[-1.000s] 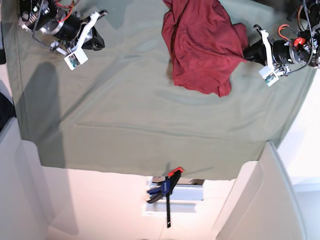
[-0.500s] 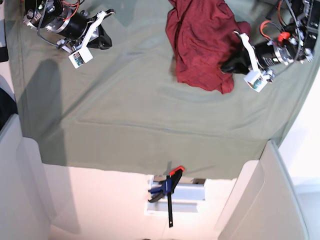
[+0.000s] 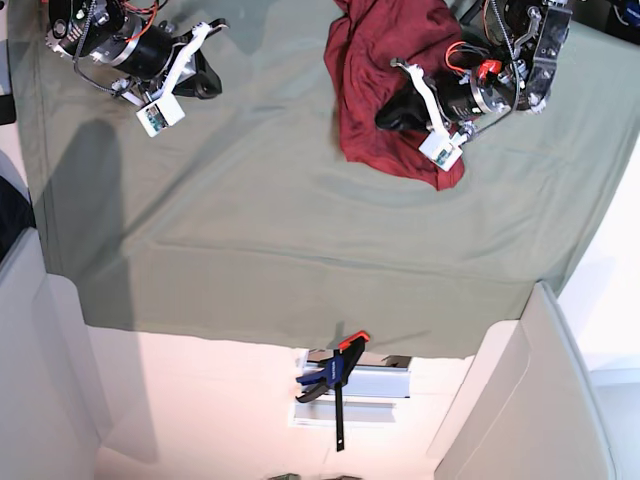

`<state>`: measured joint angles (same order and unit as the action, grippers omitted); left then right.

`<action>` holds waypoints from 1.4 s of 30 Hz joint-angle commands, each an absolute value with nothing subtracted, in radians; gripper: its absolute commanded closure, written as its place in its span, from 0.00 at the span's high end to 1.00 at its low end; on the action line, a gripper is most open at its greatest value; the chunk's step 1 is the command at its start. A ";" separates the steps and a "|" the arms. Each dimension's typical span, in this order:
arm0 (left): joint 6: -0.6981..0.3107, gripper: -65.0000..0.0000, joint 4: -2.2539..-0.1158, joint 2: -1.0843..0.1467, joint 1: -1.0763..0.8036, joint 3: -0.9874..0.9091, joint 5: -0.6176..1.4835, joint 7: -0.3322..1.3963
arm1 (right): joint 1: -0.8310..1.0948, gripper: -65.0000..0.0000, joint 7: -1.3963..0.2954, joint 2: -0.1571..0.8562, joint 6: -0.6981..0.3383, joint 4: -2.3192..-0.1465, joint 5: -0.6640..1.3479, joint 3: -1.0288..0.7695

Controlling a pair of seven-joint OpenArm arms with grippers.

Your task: Fold the T-shirt properly

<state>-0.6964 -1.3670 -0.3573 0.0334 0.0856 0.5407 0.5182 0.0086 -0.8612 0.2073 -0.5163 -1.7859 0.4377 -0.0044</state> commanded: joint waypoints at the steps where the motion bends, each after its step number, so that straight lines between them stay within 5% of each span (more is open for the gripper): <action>1: -0.698 0.07 -1.393 -0.371 0.051 0.064 0.555 0.516 | -0.002 0.00 -0.842 0.213 -0.521 -1.805 0.453 -0.016; 16: -0.698 0.07 -1.927 -0.522 -0.157 -0.144 0.866 0.724 | 0.161 0.00 -0.861 0.213 -0.522 -2.069 0.461 -0.061; 24: -0.698 0.07 -2.077 -0.526 -0.476 -0.509 1.076 0.868 | 0.420 0.00 -0.865 0.213 -0.522 -2.261 0.415 -0.070; 34: -0.698 0.07 -1.994 -0.527 -0.818 -0.626 1.067 0.965 | 0.728 0.00 -0.892 0.213 -0.520 -2.288 0.347 -0.132; 42: -0.698 0.07 -1.798 -0.527 -0.845 -0.508 0.891 0.957 | 0.918 0.00 -0.900 0.213 -0.501 -2.183 0.293 -0.139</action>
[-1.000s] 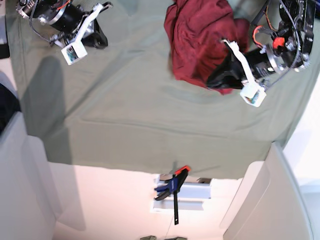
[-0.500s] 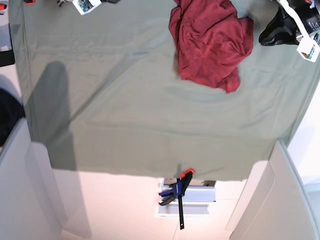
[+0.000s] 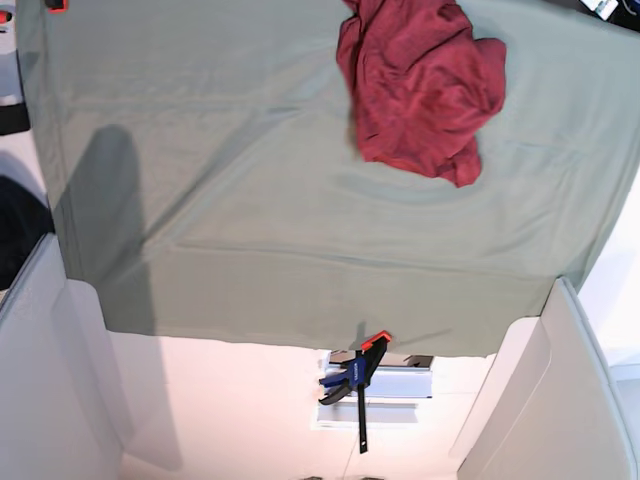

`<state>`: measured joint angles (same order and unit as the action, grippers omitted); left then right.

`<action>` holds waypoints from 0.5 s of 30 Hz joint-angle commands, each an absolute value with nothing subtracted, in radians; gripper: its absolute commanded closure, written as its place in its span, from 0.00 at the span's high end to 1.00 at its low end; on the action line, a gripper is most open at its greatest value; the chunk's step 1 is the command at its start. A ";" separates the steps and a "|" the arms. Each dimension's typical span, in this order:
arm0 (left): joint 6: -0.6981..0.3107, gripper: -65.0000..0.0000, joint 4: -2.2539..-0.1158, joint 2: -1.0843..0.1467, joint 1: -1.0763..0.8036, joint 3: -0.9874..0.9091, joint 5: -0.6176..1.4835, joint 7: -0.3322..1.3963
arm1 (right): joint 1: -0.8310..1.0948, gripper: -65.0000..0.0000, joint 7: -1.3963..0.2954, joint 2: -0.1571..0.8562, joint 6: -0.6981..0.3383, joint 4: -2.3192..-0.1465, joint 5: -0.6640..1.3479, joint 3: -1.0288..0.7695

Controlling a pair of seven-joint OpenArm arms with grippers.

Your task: Fold the T-shirt properly

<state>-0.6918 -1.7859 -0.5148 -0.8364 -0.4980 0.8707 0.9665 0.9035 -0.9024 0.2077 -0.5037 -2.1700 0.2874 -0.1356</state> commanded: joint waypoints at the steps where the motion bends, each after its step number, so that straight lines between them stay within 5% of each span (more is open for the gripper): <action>1: -0.698 0.07 -1.774 -0.527 -0.845 -0.483 0.854 0.937 | 0.927 0.00 -0.899 0.213 -0.501 -2.149 0.282 -0.139; 8: -0.578 0.07 -1.566 -0.514 -0.828 -0.248 0.497 0.748 | 0.874 0.00 -0.899 0.234 -0.409 -1.826 0.239 -0.139; 15: -0.448 0.07 -1.266 -0.427 -0.623 -0.053 0.311 0.713 | 0.669 0.00 -0.907 0.258 -0.328 -1.498 0.171 -0.139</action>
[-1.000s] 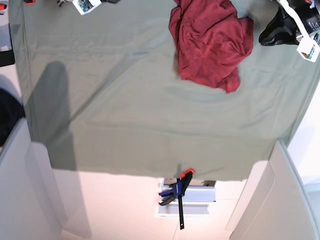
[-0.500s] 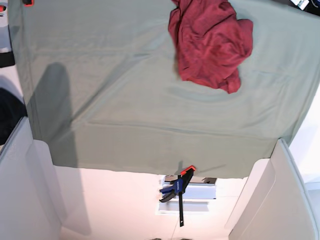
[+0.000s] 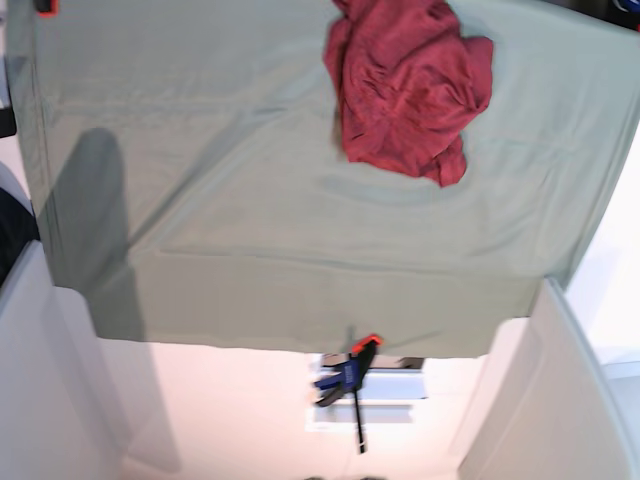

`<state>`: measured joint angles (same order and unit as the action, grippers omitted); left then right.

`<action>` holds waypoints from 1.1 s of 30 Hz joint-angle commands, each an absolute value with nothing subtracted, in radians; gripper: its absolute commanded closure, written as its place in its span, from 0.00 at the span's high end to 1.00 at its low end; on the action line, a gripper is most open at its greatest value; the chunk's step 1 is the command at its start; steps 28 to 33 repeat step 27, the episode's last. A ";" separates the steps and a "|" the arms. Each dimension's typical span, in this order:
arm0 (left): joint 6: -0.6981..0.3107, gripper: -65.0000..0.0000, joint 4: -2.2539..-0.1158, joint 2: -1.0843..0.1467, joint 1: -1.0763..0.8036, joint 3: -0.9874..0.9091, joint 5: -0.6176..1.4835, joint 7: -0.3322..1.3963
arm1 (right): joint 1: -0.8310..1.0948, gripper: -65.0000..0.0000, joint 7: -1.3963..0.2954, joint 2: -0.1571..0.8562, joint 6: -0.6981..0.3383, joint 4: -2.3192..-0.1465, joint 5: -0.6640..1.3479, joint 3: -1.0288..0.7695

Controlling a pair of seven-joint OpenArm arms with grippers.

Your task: Fold the T-shirt properly

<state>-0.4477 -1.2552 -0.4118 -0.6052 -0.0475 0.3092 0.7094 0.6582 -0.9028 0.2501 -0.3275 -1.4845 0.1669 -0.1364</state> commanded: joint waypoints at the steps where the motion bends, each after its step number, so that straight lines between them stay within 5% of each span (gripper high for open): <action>1: -0.449 0.07 -1.214 -0.416 -0.585 -0.037 0.310 0.704 | 0.640 0.00 -0.925 0.258 -0.328 -1.454 0.172 -0.139; 11: -0.496 0.07 -0.810 -0.361 -0.276 -0.010 0.311 0.651 | 0.425 0.00 -0.928 0.258 -0.328 -1.185 0.172 -0.139; 33: -0.501 0.07 -0.793 -0.363 -0.249 0.059 0.402 0.558 | 0.429 0.00 -0.928 0.257 -0.328 -1.183 0.146 -0.139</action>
